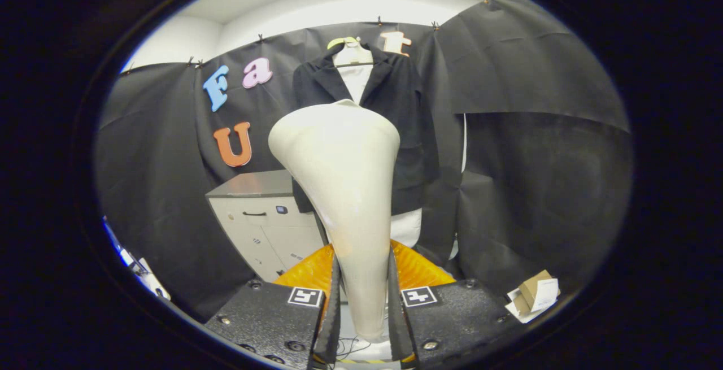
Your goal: Iron the clothes twice with a garment steamer, once on the left side and once on the right side.
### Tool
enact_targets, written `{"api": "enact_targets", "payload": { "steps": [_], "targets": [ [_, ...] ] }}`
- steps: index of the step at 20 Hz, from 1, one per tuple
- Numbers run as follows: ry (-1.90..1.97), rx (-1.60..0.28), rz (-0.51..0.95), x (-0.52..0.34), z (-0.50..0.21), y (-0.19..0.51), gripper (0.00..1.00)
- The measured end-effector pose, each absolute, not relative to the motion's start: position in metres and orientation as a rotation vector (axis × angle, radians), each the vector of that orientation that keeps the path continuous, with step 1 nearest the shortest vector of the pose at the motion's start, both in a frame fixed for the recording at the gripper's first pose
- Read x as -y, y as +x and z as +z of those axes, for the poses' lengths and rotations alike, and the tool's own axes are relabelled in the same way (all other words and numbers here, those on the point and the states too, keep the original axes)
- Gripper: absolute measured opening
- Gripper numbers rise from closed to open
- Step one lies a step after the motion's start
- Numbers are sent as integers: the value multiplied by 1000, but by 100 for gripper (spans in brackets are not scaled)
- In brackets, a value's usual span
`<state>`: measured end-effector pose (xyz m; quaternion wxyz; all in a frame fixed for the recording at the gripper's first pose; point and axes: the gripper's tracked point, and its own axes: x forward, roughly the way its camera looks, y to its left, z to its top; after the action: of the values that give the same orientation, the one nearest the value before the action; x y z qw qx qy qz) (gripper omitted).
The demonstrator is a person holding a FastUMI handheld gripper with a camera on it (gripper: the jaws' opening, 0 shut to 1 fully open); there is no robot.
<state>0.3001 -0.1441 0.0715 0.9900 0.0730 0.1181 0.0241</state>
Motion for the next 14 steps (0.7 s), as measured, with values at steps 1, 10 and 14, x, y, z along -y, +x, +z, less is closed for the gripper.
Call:
{"api": "enact_targets", "payload": {
  "steps": [1, 10, 14],
  "targets": [
    [138, -233, 44, 138, 73, 296, 38],
    [96, -231, 24, 73, 64, 235, 37],
    [83, -231, 26, 52, 64, 225, 37]
  ]
}}
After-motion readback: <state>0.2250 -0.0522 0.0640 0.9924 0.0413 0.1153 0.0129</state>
